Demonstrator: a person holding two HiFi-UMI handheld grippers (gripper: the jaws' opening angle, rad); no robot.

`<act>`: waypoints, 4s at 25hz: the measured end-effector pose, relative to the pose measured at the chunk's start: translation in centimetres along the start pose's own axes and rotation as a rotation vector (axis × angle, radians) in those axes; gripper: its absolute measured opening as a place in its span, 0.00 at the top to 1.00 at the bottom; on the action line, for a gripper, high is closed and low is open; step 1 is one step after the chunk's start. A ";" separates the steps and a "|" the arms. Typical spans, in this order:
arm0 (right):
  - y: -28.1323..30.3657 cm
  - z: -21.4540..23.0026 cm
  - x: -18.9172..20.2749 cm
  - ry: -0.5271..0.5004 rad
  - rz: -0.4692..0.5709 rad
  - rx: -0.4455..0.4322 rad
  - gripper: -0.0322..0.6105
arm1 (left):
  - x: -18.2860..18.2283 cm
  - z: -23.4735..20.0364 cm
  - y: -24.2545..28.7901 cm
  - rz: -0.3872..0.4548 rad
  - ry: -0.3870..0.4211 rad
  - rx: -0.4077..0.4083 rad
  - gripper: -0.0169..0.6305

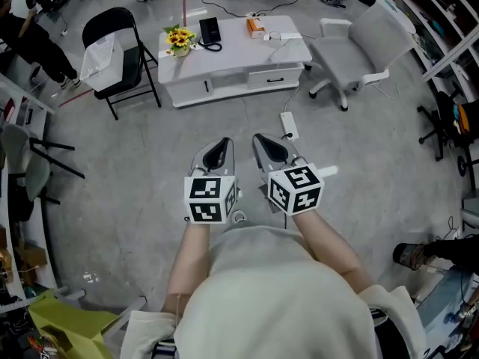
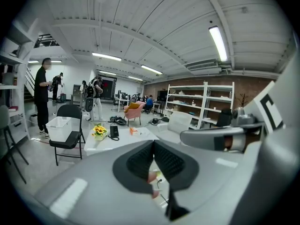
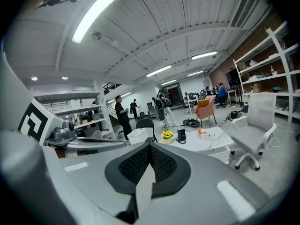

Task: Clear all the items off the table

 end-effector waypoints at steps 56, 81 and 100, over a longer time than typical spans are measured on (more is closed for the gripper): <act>27.6 11.0 -3.4 -0.046 -0.073 -0.118 0.95 | -2.8 -14.9 23.4 -0.051 -0.020 -0.150 0.96; 43.8 18.1 -4.1 -0.032 -0.126 -0.268 0.95 | -4.5 -22.9 36.6 -0.038 -0.035 -0.306 0.96; 54.8 16.3 -0.8 -0.040 -0.213 -0.265 0.95 | -2.8 -34.2 40.0 -0.088 -0.088 -0.363 0.96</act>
Point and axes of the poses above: the fingertips, and each gripper's own axes: y forward along the fingers, z to its right, x out of its underside, the point moved 7 cm from there along -y, backward along the fingers, and after that the axes turned 14 degrees about z, right-handed, at the moved point
